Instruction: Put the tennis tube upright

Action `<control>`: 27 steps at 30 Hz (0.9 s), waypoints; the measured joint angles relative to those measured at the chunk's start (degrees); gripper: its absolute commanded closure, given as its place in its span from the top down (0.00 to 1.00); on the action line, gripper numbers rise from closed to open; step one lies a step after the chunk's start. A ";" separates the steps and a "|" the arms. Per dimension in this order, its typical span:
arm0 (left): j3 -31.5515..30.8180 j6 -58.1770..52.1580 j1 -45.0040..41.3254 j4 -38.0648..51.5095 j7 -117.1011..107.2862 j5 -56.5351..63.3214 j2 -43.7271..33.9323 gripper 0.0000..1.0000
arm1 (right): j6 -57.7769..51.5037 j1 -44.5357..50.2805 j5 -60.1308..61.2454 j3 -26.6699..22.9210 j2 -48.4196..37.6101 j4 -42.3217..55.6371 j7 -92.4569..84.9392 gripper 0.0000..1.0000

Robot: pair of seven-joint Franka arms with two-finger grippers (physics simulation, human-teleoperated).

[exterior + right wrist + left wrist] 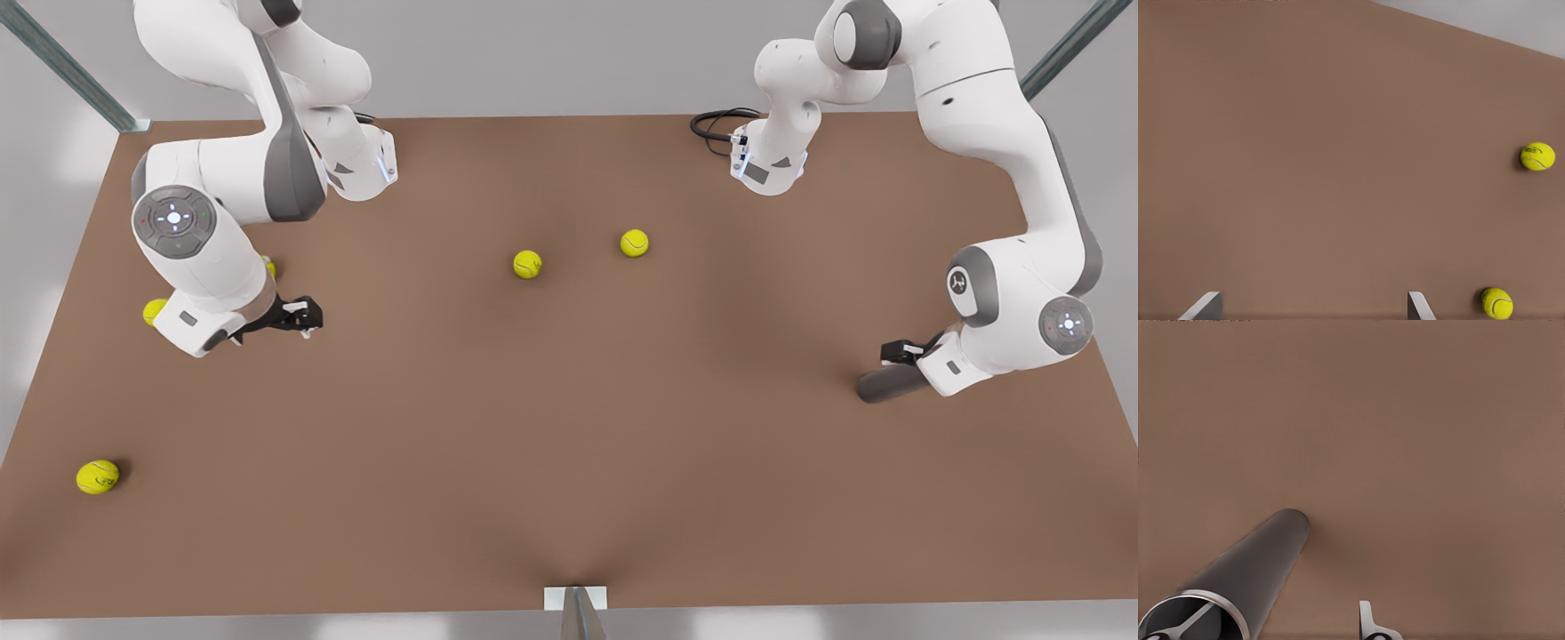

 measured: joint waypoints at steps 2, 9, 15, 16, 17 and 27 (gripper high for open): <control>0.00 0.00 0.01 0.01 0.00 0.23 -0.59 1.00 | 0.00 -0.01 0.08 0.00 0.00 0.00 0.00 1.00; -0.08 0.00 -0.01 0.92 -0.05 0.74 -1.83 1.00 | 0.00 0.03 0.08 0.00 0.00 0.00 0.00 1.00; -0.02 0.00 0.06 1.32 -0.09 1.08 -2.30 1.00 | 0.00 0.03 0.08 0.00 0.00 0.00 0.00 1.00; 0.00 0.00 0.10 1.32 -0.09 1.10 -2.35 1.00 | 0.00 0.03 0.08 0.00 0.00 0.00 0.00 1.00; 0.00 0.00 0.09 1.32 -0.09 1.11 -2.38 1.00 | 0.00 0.03 0.04 0.00 0.00 0.00 0.00 1.00; 0.00 -2.34 0.34 6.66 -0.18 1.18 -2.29 1.00 | 0.00 0.03 -0.01 0.00 0.00 0.00 0.02 1.00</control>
